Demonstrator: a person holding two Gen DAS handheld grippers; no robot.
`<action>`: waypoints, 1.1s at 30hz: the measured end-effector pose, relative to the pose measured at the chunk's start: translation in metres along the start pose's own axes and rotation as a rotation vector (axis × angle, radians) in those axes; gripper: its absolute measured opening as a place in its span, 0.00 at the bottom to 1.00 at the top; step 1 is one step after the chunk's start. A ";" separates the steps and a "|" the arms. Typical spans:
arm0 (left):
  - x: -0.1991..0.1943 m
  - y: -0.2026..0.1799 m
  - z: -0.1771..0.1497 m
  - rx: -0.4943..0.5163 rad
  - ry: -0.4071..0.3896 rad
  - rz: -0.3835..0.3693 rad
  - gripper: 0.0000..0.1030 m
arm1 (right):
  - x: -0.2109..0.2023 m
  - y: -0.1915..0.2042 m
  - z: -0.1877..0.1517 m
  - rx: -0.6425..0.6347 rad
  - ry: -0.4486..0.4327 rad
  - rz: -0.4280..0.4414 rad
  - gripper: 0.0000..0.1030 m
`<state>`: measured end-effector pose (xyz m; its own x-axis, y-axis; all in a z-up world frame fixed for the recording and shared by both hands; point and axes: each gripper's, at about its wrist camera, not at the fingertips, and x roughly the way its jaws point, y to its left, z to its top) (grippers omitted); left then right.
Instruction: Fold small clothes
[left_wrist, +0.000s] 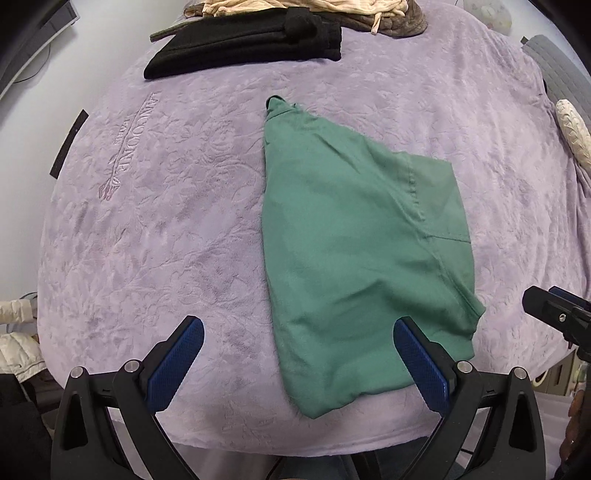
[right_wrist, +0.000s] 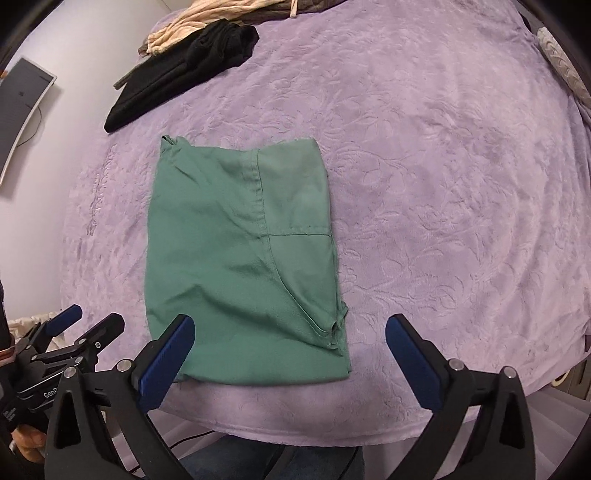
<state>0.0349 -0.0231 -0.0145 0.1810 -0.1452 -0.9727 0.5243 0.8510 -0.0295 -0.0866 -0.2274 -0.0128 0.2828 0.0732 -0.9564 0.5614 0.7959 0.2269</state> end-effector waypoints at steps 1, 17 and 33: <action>-0.004 -0.002 0.001 -0.004 -0.006 -0.004 1.00 | -0.002 0.003 0.002 -0.006 -0.006 -0.006 1.00; -0.025 -0.013 0.006 -0.001 -0.053 0.014 1.00 | -0.022 0.015 0.011 -0.024 -0.067 -0.145 1.00; -0.030 -0.015 0.007 0.005 -0.072 0.024 1.00 | -0.024 0.023 0.009 -0.031 -0.071 -0.145 1.00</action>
<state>0.0278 -0.0348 0.0168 0.2532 -0.1606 -0.9540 0.5228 0.8524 -0.0047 -0.0731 -0.2163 0.0168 0.2556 -0.0860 -0.9630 0.5768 0.8129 0.0805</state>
